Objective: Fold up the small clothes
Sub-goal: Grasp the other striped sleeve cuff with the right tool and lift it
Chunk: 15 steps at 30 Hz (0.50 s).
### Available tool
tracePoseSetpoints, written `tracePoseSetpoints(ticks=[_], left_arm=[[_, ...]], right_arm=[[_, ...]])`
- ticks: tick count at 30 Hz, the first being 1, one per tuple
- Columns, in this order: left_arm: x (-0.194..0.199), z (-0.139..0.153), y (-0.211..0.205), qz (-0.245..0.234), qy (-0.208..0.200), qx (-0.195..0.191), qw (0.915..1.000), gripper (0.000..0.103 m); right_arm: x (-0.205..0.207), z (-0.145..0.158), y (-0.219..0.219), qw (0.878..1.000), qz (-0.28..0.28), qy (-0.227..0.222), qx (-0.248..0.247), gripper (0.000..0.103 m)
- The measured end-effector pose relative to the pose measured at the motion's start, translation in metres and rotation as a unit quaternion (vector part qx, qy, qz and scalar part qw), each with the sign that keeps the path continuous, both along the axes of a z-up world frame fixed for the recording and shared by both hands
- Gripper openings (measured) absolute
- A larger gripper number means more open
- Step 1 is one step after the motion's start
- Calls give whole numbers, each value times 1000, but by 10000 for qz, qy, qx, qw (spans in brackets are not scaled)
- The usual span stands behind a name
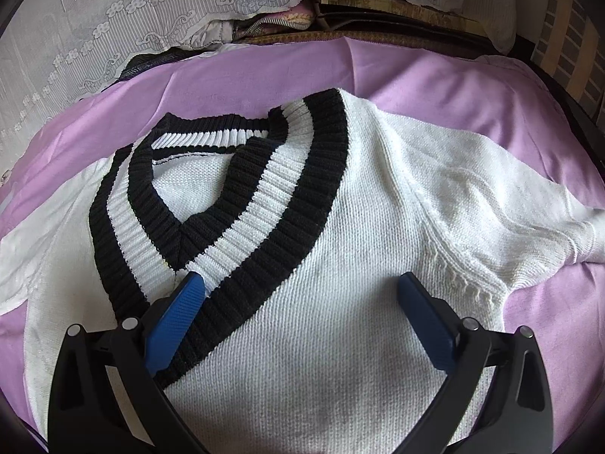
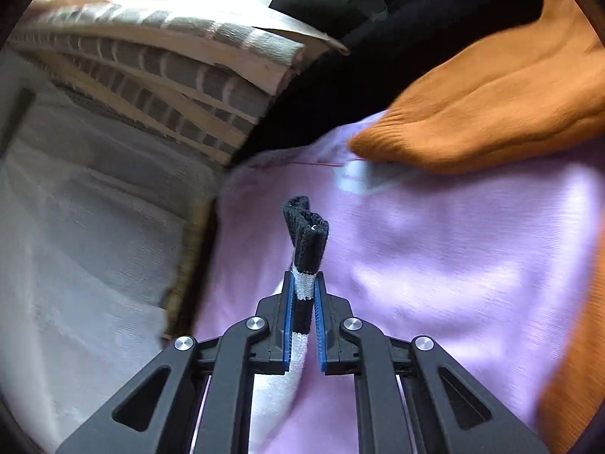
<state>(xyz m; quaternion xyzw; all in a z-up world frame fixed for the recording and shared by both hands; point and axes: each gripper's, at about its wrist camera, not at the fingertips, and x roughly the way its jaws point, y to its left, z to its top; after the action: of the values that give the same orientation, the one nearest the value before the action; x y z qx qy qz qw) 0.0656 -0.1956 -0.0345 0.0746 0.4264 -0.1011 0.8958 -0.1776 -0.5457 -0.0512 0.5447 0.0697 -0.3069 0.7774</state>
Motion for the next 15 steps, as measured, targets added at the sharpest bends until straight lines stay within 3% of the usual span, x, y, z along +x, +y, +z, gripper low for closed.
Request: tracePoseSetpoints(ticks=[3, 5, 7, 13, 15], left_arm=[[0, 0, 0, -4, 2, -5, 10000, 99], [0, 0, 0, -8, 4, -14, 10000, 99], [0, 1, 0, -5, 1, -5, 10000, 99], [0, 1, 0, -3, 1, 1, 10000, 99], [0, 1, -1, -2, 2, -3, 10000, 99]], right_arm=[[-1, -14, -6, 9991, 55, -68, 409, 15], [0, -10, -5, 9992, 108, -143, 357, 31], [2, -8, -4, 9995, 94, -70, 277, 37], [17, -9, -14, 9998, -106, 182, 41, 34], [19, -10, -18, 9997, -93, 234, 1, 19]])
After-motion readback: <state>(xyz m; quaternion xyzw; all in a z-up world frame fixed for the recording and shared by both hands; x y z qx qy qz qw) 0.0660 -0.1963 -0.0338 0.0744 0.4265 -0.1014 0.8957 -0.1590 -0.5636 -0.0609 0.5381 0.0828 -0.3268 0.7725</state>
